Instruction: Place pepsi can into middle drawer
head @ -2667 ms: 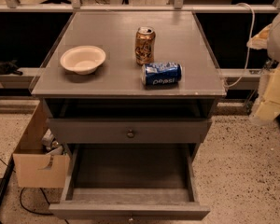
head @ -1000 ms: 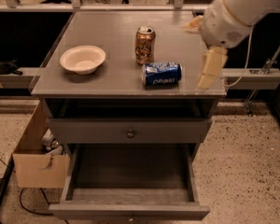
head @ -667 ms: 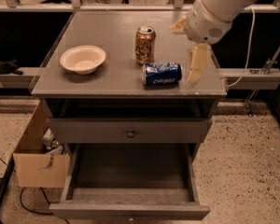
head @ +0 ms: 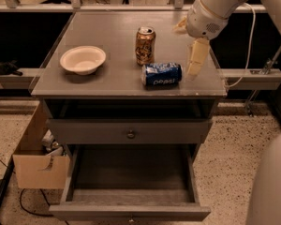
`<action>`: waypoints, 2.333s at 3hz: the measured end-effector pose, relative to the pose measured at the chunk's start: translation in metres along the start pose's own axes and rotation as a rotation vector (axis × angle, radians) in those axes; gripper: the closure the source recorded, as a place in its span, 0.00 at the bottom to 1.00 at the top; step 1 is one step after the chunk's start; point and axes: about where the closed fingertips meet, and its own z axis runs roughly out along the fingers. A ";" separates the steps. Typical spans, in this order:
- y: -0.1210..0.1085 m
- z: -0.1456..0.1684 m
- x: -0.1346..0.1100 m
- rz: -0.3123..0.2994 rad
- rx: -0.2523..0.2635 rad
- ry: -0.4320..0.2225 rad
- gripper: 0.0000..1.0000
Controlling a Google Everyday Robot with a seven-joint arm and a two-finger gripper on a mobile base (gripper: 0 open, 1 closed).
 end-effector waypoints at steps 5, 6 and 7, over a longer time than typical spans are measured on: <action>-0.004 0.070 0.018 0.141 -0.140 -0.008 0.00; -0.004 0.079 0.018 0.187 -0.147 -0.031 0.00; -0.004 0.081 0.018 0.193 -0.148 -0.034 0.15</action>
Offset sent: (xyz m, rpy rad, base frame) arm 0.0052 -0.0033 -0.0395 -0.0039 0.1448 -0.0505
